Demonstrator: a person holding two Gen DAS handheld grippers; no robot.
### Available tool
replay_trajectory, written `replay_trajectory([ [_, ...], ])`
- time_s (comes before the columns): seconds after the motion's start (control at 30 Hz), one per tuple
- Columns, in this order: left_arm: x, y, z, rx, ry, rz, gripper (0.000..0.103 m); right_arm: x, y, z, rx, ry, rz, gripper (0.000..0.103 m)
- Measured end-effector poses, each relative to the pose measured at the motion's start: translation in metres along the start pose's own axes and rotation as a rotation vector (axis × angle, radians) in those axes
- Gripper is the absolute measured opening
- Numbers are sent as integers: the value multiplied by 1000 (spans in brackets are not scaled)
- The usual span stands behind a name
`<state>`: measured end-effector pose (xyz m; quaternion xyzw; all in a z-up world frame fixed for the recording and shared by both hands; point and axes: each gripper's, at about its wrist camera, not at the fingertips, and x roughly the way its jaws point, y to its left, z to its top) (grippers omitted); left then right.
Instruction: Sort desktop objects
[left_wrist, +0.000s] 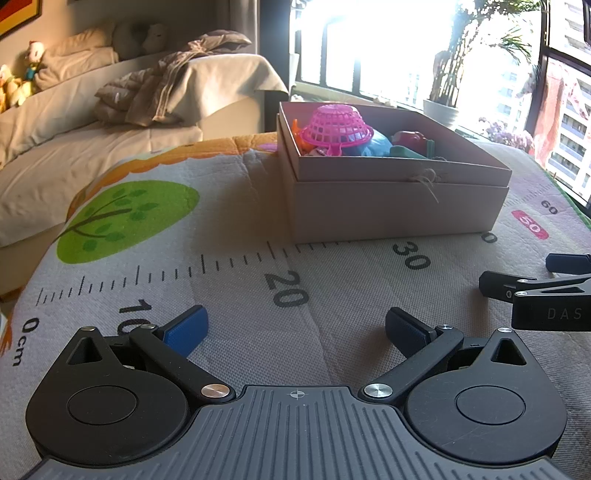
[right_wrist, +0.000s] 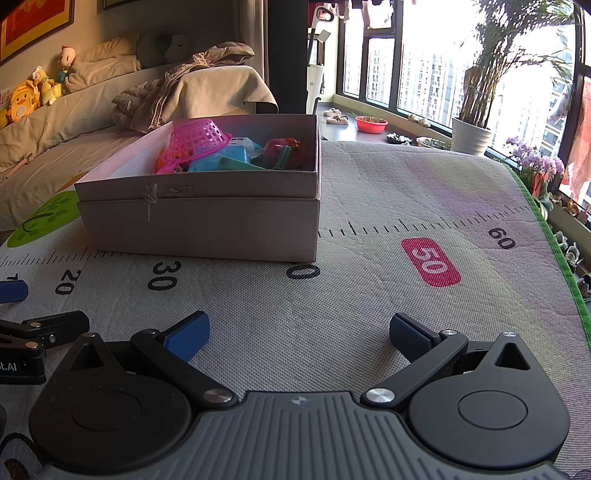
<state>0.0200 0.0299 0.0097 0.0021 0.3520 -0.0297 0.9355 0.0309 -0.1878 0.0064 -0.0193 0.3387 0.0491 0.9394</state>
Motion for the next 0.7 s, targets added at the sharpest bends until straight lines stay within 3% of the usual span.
replay_trajectory([
  [0.7, 2, 1, 5, 15, 33, -5, 103, 0, 0, 0, 0, 0, 0, 103],
])
